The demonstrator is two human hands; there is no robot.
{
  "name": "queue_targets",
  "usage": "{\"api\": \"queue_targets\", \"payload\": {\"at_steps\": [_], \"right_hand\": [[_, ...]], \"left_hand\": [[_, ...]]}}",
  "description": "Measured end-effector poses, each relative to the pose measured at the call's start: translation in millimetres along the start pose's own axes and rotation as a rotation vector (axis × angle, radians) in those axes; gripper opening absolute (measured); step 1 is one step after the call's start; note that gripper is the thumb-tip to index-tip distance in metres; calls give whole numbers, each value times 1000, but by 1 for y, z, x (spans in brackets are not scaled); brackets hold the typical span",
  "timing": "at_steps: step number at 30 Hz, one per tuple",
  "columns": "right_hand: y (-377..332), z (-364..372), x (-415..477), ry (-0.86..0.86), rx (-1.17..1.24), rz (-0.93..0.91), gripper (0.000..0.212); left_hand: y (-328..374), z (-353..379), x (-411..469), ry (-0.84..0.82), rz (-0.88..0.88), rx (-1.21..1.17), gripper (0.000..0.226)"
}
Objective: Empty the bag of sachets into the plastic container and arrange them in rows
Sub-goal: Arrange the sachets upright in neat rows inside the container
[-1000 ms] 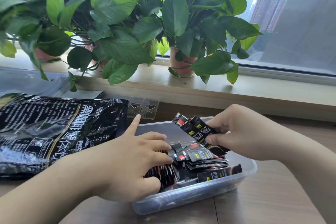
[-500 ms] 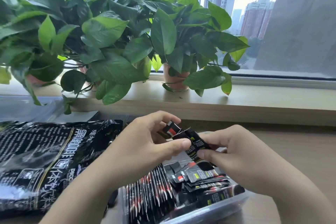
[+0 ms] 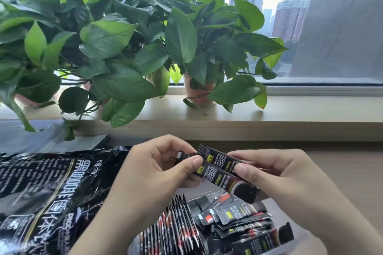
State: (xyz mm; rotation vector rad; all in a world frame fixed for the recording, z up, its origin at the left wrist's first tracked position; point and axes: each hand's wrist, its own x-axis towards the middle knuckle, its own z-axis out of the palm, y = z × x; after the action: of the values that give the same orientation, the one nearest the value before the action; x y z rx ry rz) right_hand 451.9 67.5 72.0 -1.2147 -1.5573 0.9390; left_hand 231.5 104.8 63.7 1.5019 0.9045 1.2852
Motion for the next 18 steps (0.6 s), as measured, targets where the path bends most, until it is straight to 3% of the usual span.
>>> {"api": "queue_targets", "payload": {"at_steps": [9,16,18], "right_hand": [[10,6,7,263,129,-79,20],[11,-3,7,473,254,-168,16],[9,-6,4,464,296,-168,15]], "left_hand": [[-7,-8,2,-18,-17,-4,25],[-13,-16,8,146,-20,-39,12],[-15,-16,8,178,-24,-69,10]]}}
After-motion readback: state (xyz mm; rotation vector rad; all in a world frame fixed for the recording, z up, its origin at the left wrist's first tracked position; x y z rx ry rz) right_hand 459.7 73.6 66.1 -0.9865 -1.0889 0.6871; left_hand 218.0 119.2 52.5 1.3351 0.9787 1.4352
